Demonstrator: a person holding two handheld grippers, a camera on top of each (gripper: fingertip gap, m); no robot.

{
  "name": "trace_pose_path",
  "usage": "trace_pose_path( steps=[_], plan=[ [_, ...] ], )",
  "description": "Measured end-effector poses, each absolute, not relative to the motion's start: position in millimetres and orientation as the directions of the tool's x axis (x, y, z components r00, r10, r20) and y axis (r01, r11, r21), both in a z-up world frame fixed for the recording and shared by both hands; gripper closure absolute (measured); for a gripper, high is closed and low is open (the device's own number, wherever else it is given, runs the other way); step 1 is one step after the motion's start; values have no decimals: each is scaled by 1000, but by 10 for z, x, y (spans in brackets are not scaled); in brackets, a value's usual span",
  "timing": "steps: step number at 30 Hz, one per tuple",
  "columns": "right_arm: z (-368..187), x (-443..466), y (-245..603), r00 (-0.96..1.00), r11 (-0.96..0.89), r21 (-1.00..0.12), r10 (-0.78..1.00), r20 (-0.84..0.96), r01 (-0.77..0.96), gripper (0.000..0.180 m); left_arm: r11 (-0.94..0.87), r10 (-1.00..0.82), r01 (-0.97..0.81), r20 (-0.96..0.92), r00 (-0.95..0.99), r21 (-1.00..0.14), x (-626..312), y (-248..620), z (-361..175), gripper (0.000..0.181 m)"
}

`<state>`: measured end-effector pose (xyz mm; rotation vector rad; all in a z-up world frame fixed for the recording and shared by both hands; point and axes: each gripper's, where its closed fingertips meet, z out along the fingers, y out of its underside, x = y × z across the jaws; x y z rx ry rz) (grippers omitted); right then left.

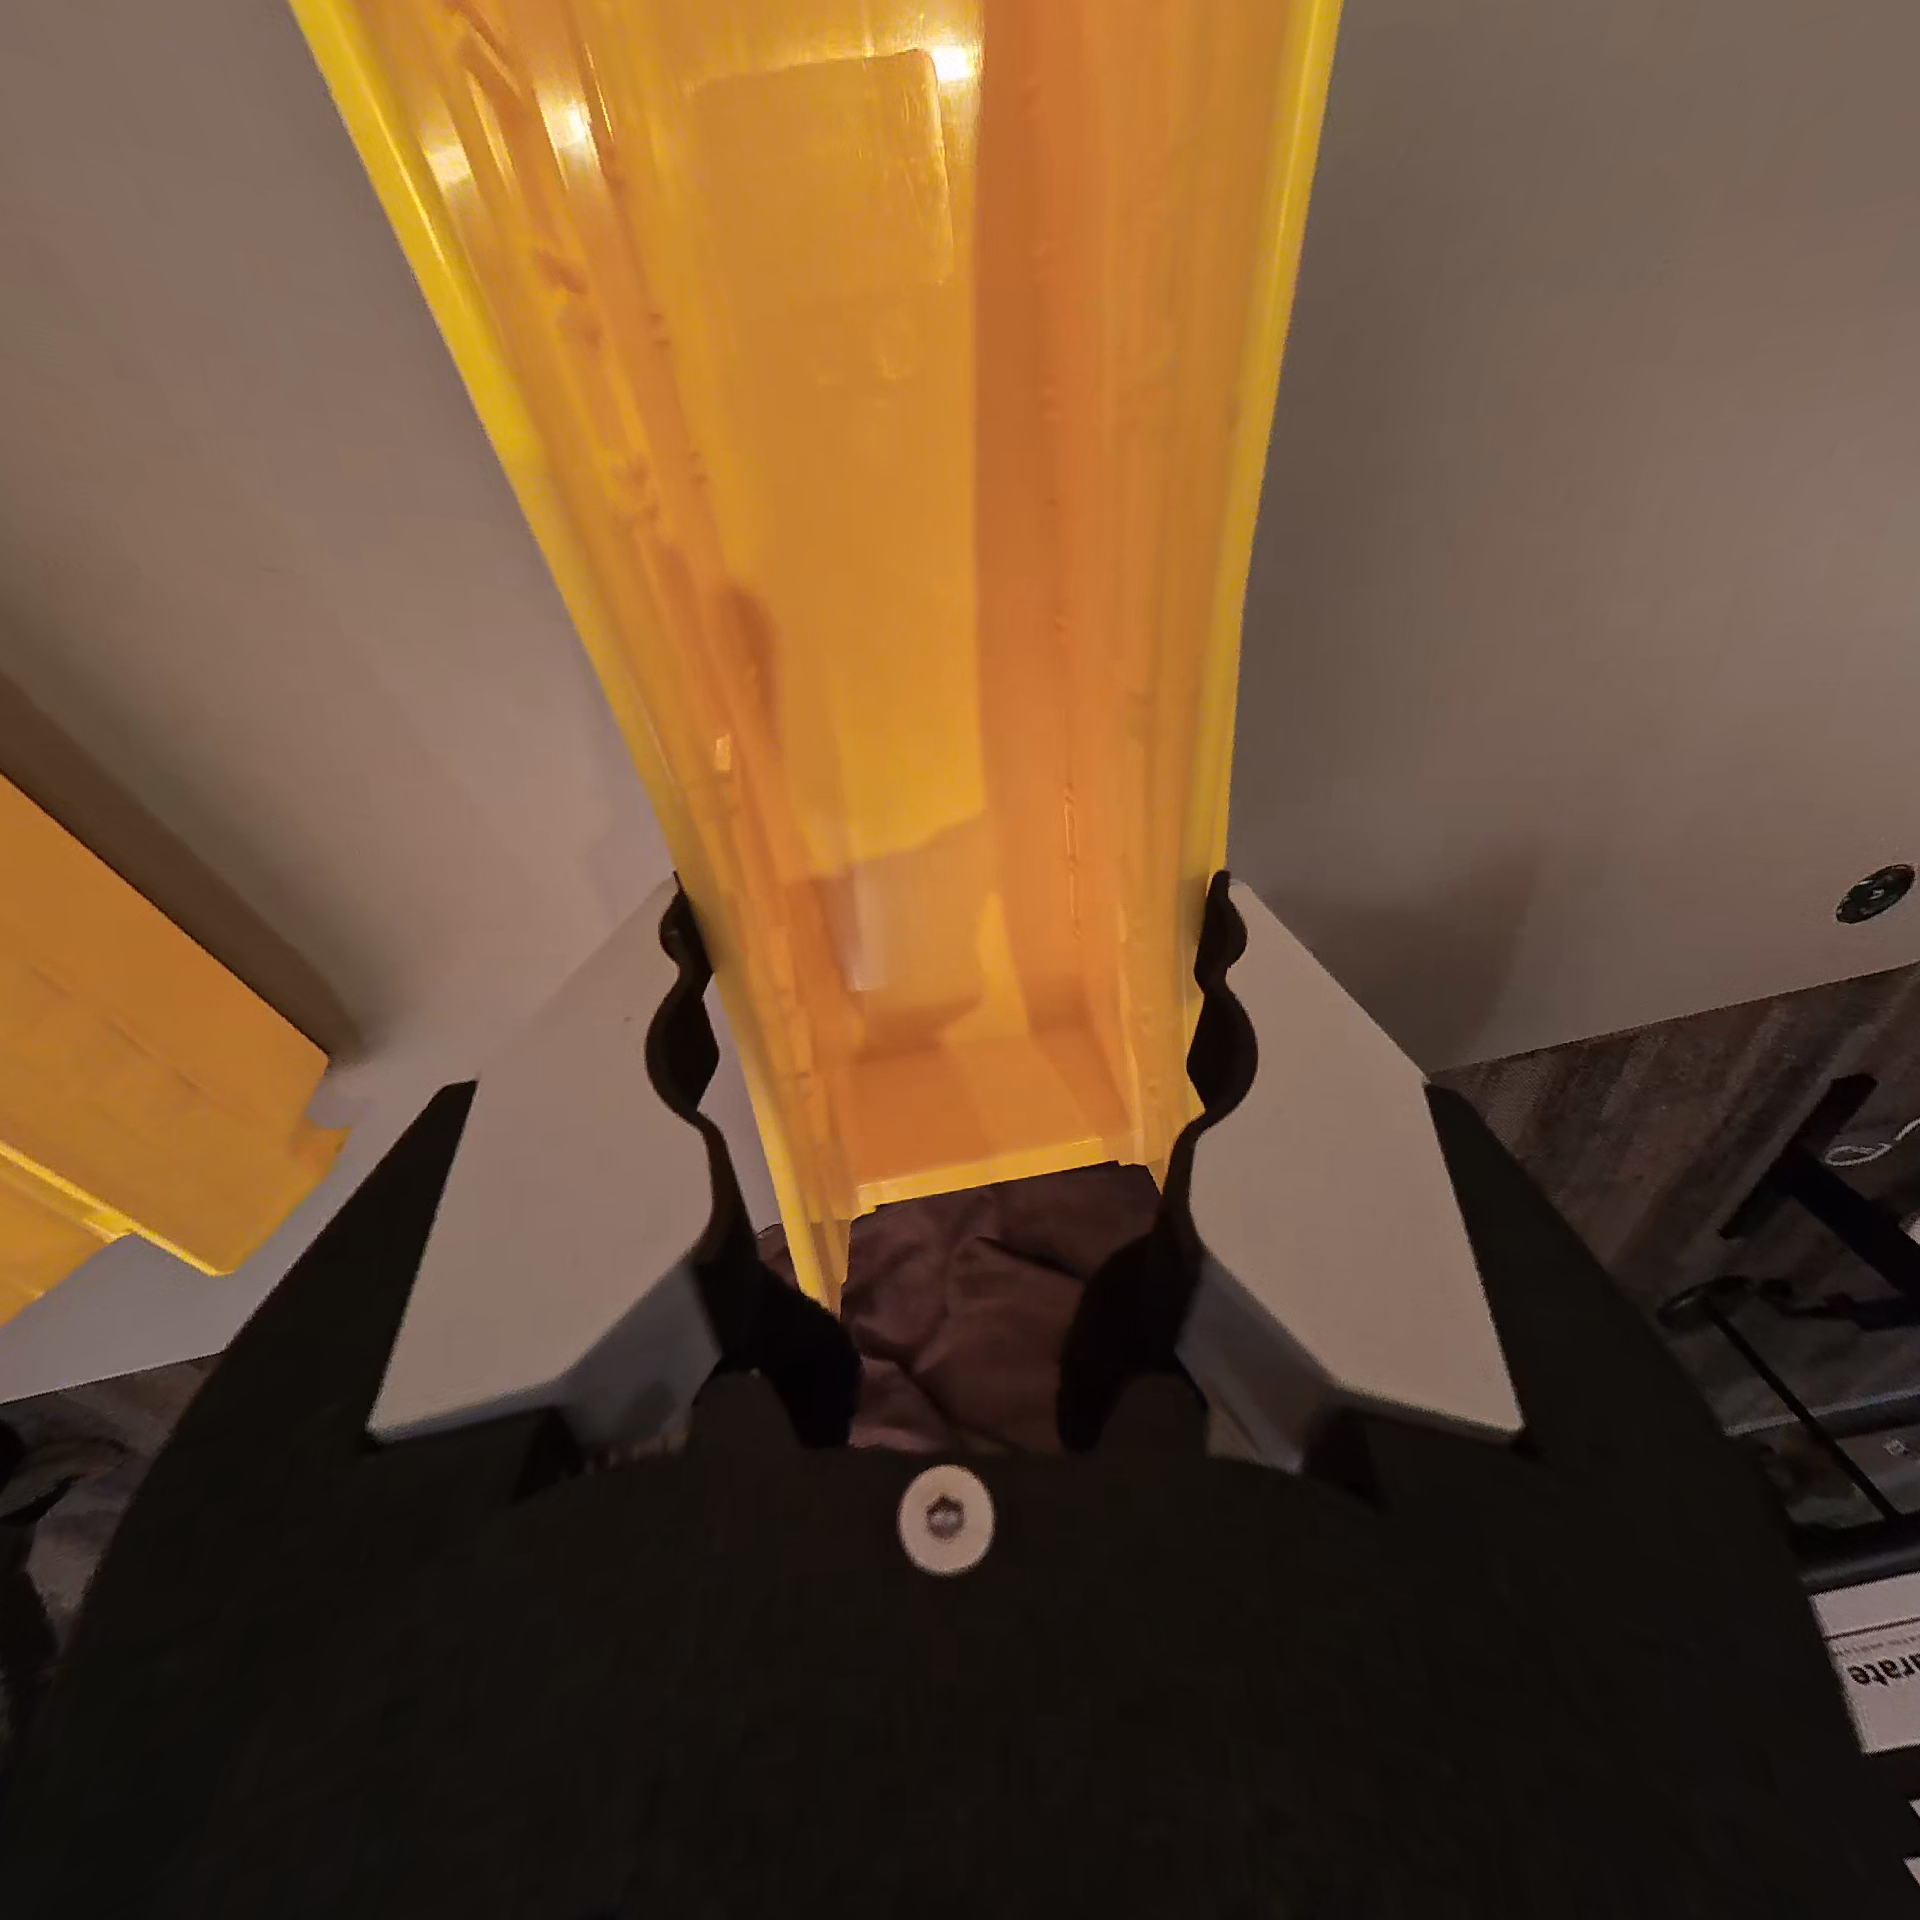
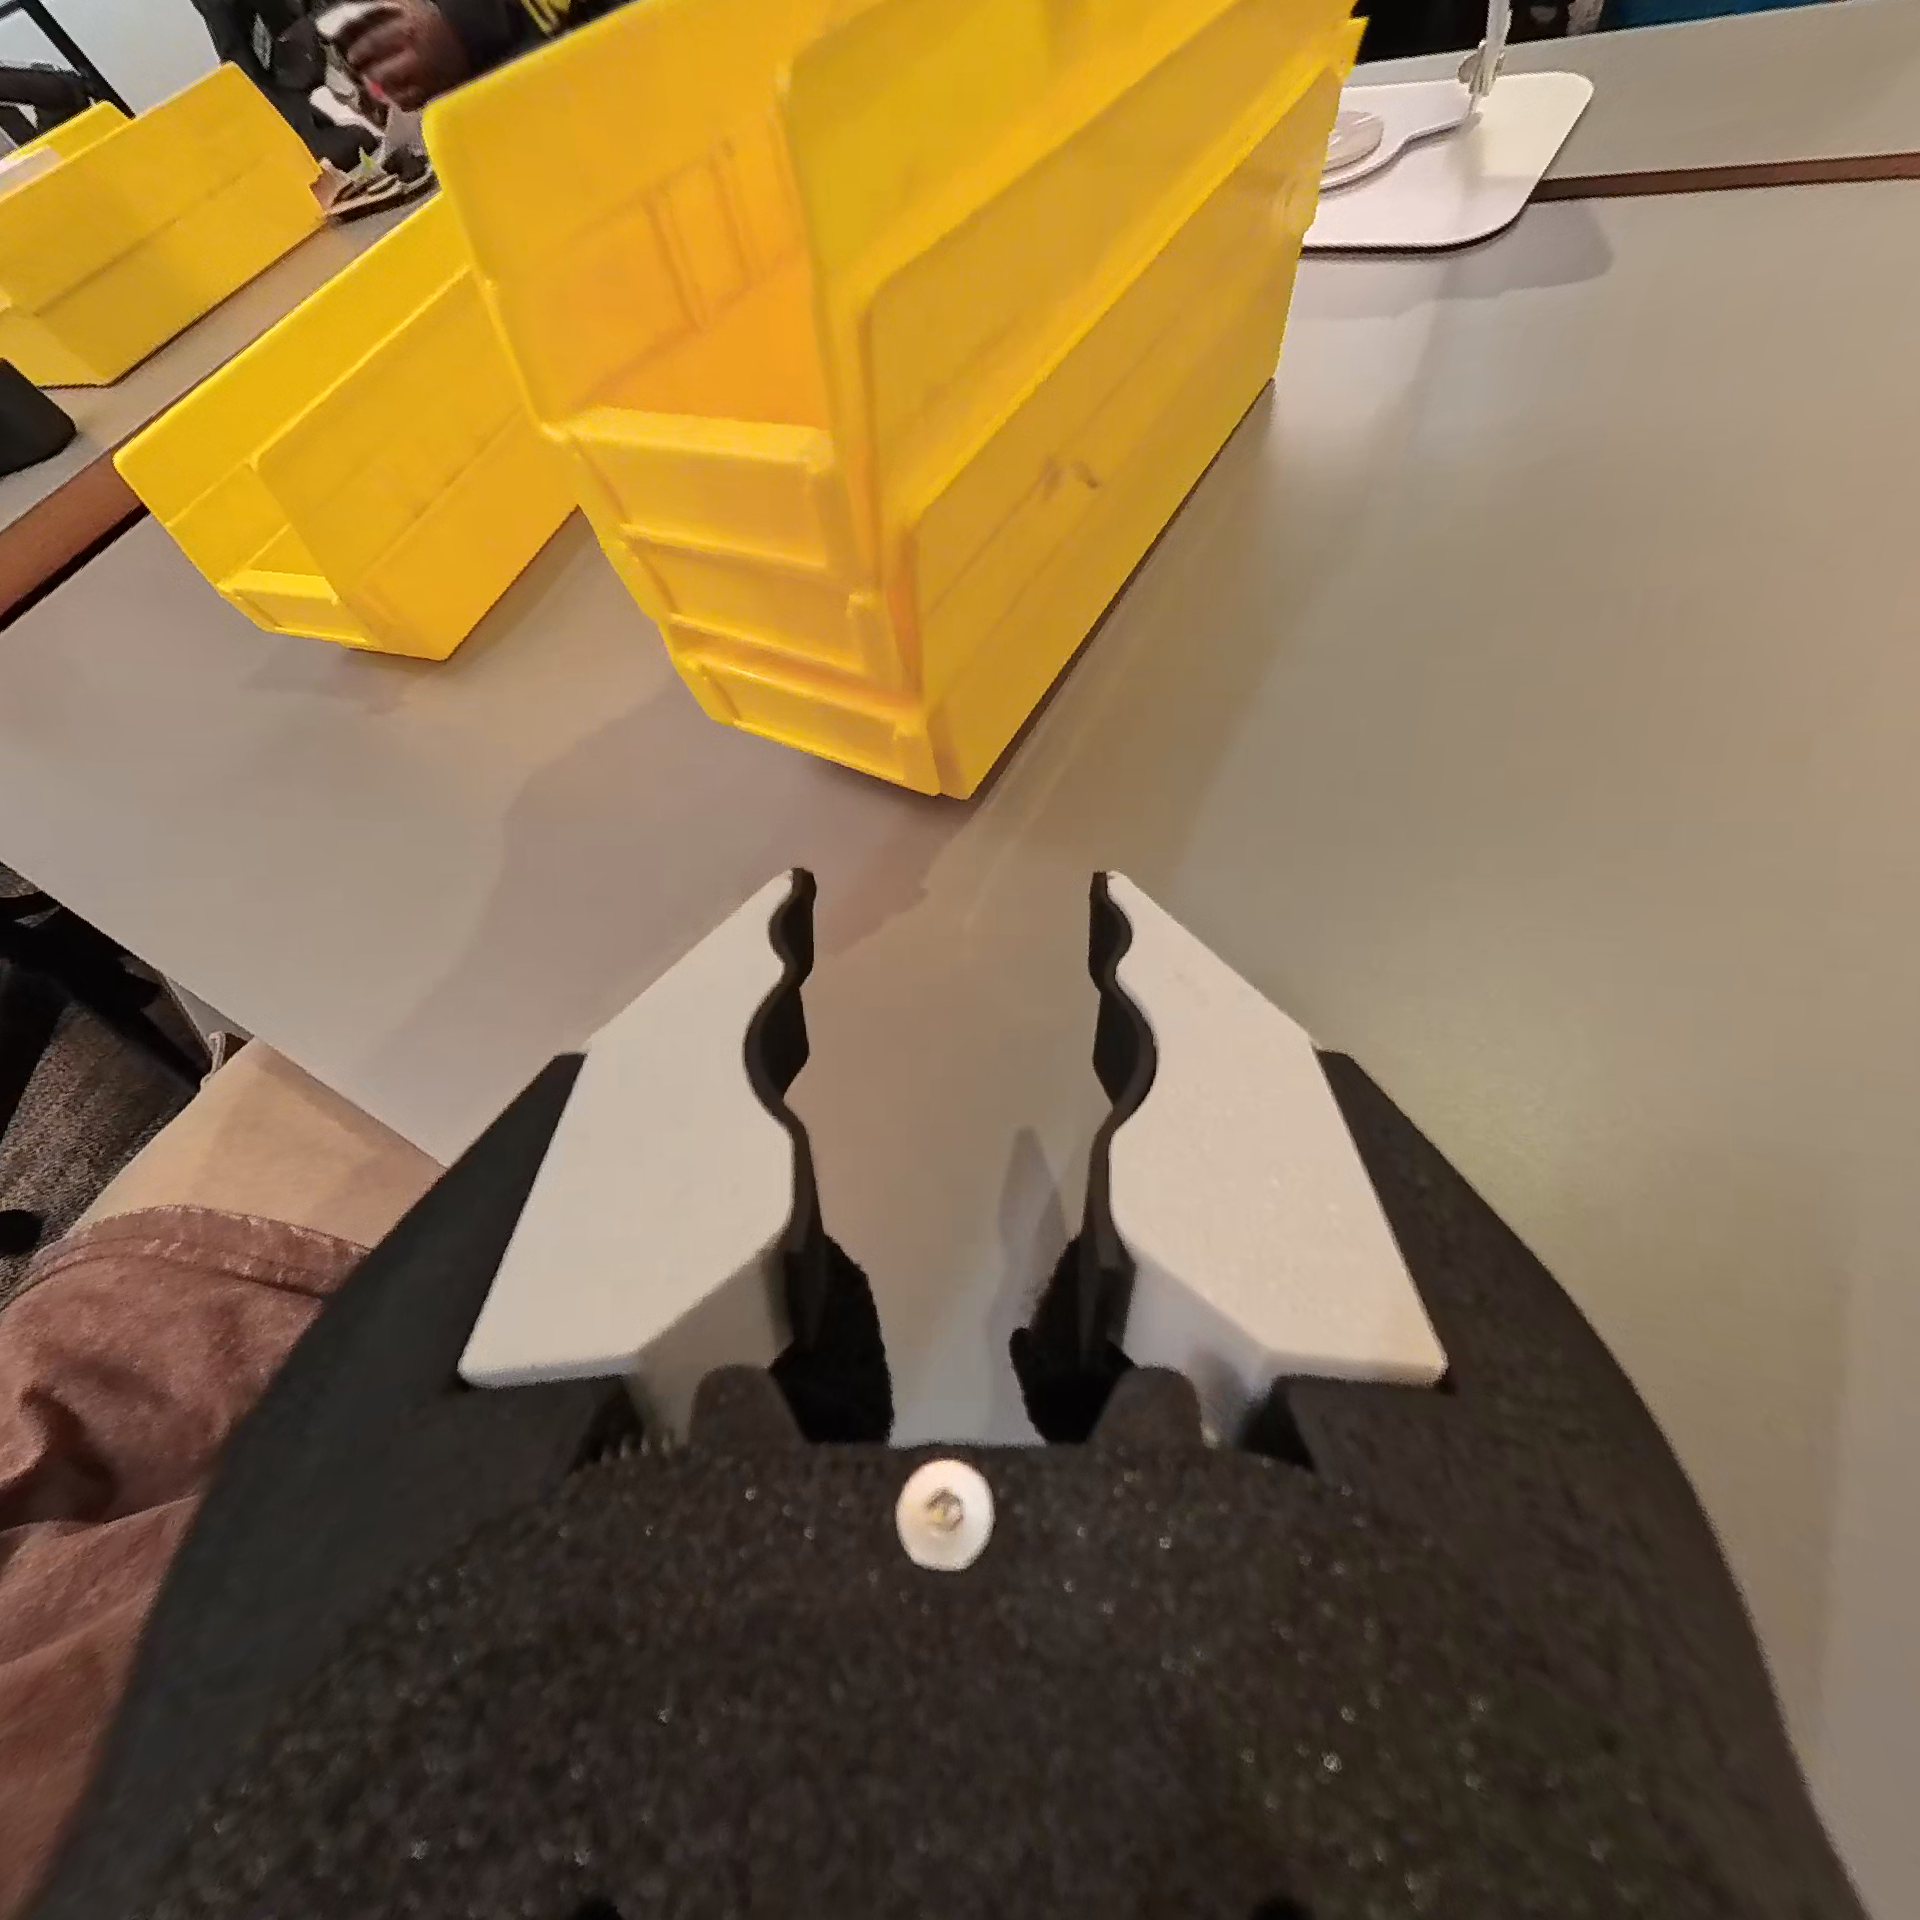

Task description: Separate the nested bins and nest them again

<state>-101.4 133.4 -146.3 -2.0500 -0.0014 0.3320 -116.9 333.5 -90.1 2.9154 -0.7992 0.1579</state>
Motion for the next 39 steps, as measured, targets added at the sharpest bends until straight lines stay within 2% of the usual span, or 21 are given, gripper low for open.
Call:
trace_pose_path(
  steps=[39],
  plan=[
    [-1451,-1023,1338,961,-481,-866,149,-233,-135,128,-865,-483,-499,193,854,47,-1140,3352,-773,89]
  ],
)
